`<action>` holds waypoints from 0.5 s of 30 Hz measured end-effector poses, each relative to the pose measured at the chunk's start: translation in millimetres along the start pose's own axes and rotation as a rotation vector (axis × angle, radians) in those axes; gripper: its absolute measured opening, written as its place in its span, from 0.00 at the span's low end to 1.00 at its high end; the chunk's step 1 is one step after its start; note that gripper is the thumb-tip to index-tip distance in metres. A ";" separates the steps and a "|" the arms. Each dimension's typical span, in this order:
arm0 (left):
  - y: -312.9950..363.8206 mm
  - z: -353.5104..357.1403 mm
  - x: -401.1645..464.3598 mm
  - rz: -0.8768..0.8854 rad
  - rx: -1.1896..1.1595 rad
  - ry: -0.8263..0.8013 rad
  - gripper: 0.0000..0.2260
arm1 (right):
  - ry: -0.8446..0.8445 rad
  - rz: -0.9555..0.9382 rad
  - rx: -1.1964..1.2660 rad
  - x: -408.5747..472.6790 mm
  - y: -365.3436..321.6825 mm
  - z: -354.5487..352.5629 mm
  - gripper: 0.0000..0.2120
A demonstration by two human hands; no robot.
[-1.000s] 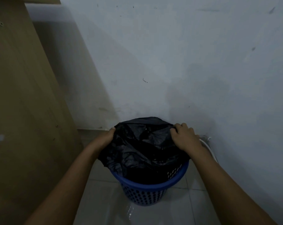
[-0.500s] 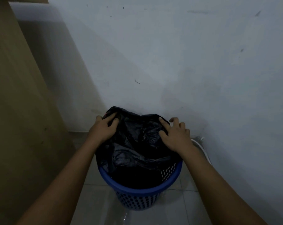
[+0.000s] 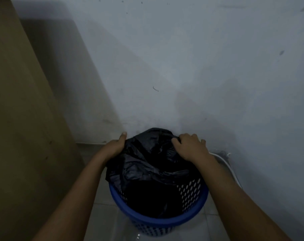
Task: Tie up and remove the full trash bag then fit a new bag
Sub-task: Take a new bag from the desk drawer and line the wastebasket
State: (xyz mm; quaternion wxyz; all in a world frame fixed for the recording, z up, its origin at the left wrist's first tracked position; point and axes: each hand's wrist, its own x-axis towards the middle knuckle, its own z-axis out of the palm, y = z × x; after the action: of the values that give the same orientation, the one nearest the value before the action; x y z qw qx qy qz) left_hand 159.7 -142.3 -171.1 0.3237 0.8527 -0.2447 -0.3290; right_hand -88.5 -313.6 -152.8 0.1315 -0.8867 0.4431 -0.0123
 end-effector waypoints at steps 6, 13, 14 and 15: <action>-16.8 -3.7 1.8 -0.017 -0.038 -0.005 0.42 | -0.025 0.094 0.074 -3.8 16.1 -0.9 0.29; -31.4 5.0 -21.2 0.257 -0.150 0.203 0.12 | -0.128 -0.103 0.240 -31.7 44.8 -13.1 0.23; -33.5 6.3 -27.1 0.297 -0.150 0.298 0.09 | -0.124 -0.113 0.222 -37.4 47.5 -14.8 0.23; -35.1 7.1 -34.0 0.354 -0.110 0.409 0.08 | -0.117 -0.109 0.203 -43.2 48.8 -16.7 0.21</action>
State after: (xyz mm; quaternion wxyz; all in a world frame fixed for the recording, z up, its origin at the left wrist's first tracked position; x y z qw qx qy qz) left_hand 139.1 -100.1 -186.5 0.4646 0.8266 -0.3010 -0.1012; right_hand -155.2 -311.2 -144.5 0.2454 -0.8908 0.3823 -0.0125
